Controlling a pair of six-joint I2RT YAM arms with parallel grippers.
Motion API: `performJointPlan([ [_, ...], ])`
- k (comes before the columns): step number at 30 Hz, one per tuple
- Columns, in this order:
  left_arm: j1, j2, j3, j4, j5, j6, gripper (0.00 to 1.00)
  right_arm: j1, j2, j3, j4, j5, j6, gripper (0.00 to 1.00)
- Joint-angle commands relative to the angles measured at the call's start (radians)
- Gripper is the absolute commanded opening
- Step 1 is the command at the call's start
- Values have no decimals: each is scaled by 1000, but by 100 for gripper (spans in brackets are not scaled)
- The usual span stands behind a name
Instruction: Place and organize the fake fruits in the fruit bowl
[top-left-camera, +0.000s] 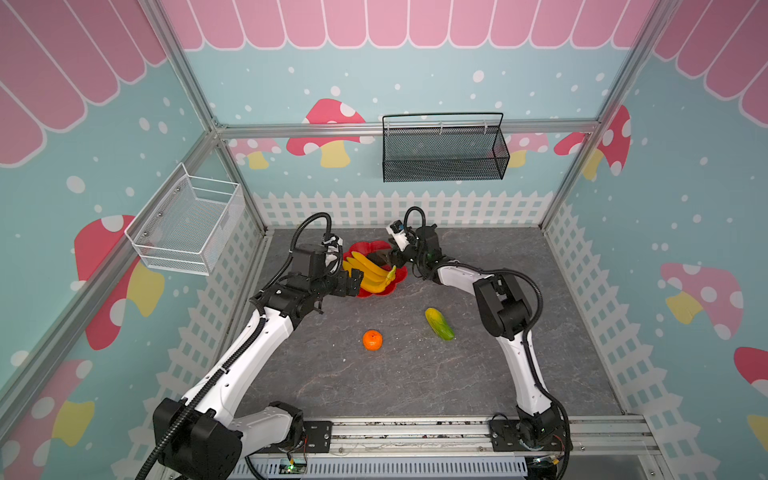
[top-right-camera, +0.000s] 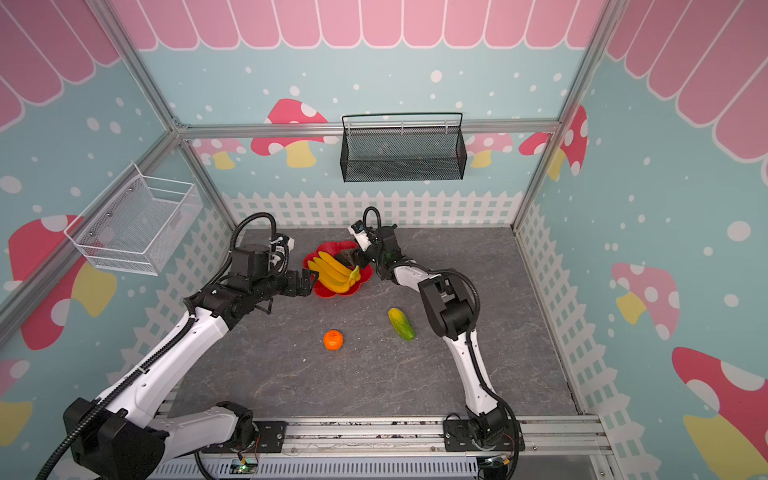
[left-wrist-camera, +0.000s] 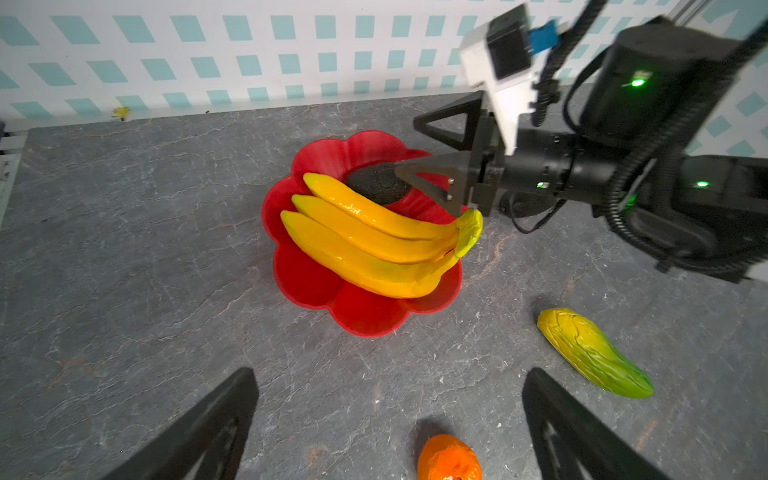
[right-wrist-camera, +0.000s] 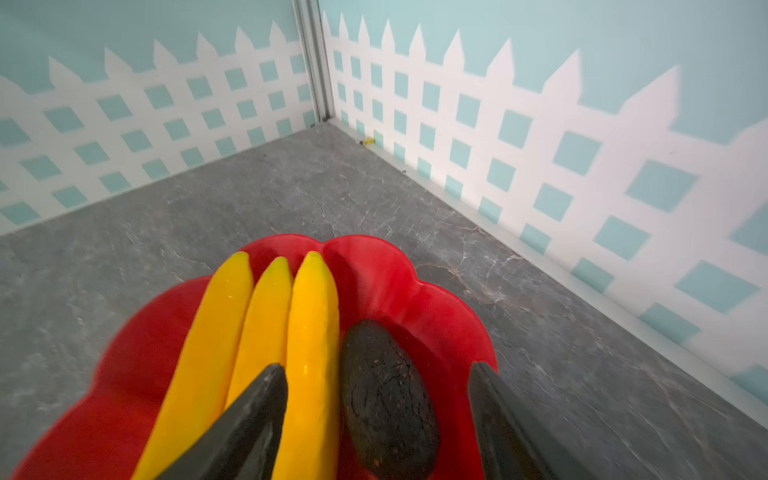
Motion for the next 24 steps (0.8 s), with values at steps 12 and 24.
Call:
performJointPlan([
  [12,-93,71,17,-13,176,12,100,-260,-347,-443,-298,50,-517,78],
  [24,-120,65,13,-17,109,31,99,-256,-230,-402,-355,8,-689,83],
])
